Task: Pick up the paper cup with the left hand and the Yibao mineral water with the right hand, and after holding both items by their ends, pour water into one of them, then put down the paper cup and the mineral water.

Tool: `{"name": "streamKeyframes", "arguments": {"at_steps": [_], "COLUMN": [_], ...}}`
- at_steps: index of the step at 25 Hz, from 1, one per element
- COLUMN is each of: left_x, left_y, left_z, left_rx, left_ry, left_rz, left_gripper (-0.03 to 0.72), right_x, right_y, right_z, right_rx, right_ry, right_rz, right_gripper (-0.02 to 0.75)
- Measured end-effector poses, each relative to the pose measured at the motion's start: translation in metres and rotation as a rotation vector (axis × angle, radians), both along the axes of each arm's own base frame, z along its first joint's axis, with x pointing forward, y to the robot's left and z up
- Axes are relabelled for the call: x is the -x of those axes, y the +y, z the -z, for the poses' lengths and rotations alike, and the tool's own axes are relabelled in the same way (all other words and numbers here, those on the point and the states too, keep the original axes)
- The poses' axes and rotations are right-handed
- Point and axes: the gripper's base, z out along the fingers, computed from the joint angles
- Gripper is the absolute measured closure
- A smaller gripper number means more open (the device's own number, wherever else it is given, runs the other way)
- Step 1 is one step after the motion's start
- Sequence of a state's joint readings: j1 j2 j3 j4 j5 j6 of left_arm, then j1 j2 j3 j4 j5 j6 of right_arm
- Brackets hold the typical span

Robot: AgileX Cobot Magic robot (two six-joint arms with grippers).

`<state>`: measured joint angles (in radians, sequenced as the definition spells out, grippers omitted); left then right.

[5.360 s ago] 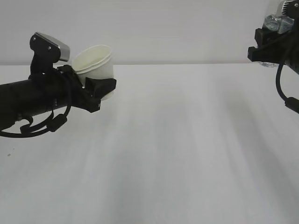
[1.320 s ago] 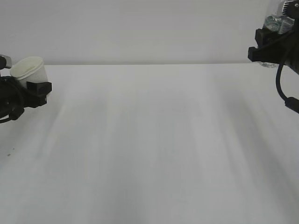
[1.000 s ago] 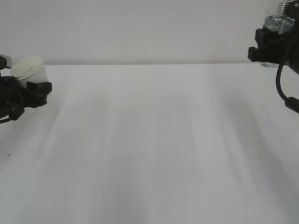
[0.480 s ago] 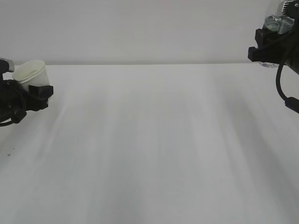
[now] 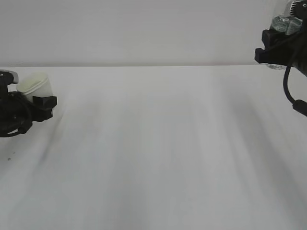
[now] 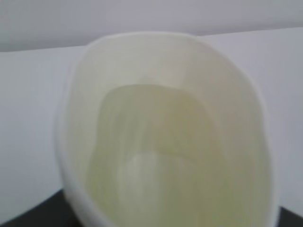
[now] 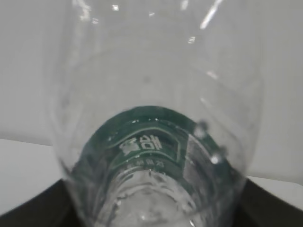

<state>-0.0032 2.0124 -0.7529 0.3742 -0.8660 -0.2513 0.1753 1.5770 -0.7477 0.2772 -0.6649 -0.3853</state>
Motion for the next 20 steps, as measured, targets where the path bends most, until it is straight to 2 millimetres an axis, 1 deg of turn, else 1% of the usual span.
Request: {"name": "streamKeyframes", "arguments": {"at_steps": [7, 13, 20], "left_x": [-0.001, -0.002, -0.003], "left_y": [-0.001, 0.001, 0.002], "left_z": [0.017, 0.020, 0.028], "left_rx": [0.009, -0.018, -0.010], "left_ry": [-0.009, -0.028, -0.041], "left_rz": [0.007, -0.001, -0.019], "left_gripper": [0.315, 0.315, 0.315], "right_x": [0.000, 0.000, 0.000], "right_y": [0.000, 0.000, 0.000], "right_z": [0.000, 0.000, 0.000], "right_rx": [0.000, 0.000, 0.000], "right_ry": [0.000, 0.000, 0.000], "right_rz": [0.000, 0.000, 0.000], "right_gripper": [0.293, 0.293, 0.293]}}
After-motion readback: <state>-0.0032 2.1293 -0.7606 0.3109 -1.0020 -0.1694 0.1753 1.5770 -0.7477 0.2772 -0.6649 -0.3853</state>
